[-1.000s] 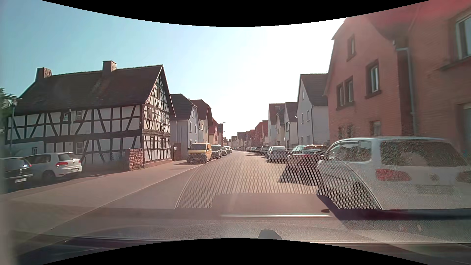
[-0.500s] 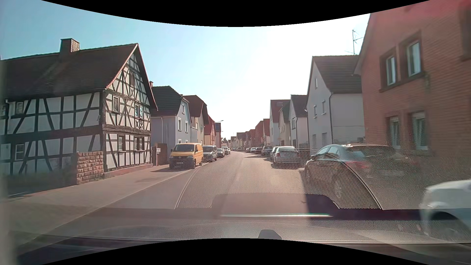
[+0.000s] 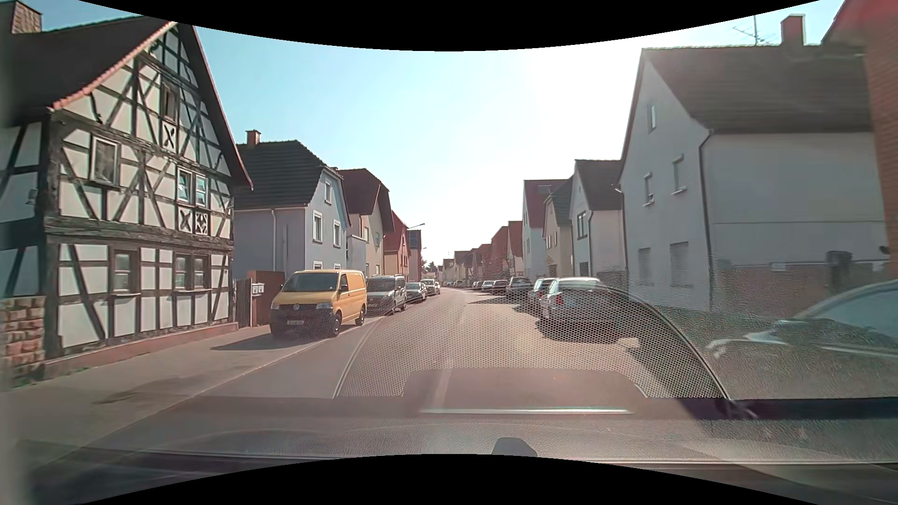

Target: Follow the waypoints while adhering to traffic rules and regulations

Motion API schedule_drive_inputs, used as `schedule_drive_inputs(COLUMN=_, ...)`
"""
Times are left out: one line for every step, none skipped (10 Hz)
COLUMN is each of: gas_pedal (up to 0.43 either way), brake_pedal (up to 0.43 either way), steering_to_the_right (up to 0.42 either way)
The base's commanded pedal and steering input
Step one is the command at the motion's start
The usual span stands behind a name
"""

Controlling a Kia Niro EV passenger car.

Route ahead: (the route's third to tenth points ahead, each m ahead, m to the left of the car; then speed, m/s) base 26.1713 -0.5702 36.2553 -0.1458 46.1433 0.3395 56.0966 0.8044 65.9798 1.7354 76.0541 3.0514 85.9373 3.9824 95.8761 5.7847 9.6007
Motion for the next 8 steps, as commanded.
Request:
schedule_drive_inputs(gas_pedal=0.028, brake_pedal=0.000, steering_to_the_right=-0.014)
schedule_drive_inputs(gas_pedal=0.028, brake_pedal=0.000, steering_to_the_right=-0.014)
schedule_drive_inputs(gas_pedal=0.028, brake_pedal=0.000, steering_to_the_right=-0.013)
schedule_drive_inputs(gas_pedal=0.028, brake_pedal=0.000, steering_to_the_right=-0.012)
schedule_drive_inputs(gas_pedal=0.028, brake_pedal=0.000, steering_to_the_right=-0.012)
schedule_drive_inputs(gas_pedal=0.028, brake_pedal=0.000, steering_to_the_right=-0.010)
schedule_drive_inputs(gas_pedal=0.028, brake_pedal=0.000, steering_to_the_right=-0.009)
schedule_drive_inputs(gas_pedal=0.028, brake_pedal=0.000, steering_to_the_right=-0.007)
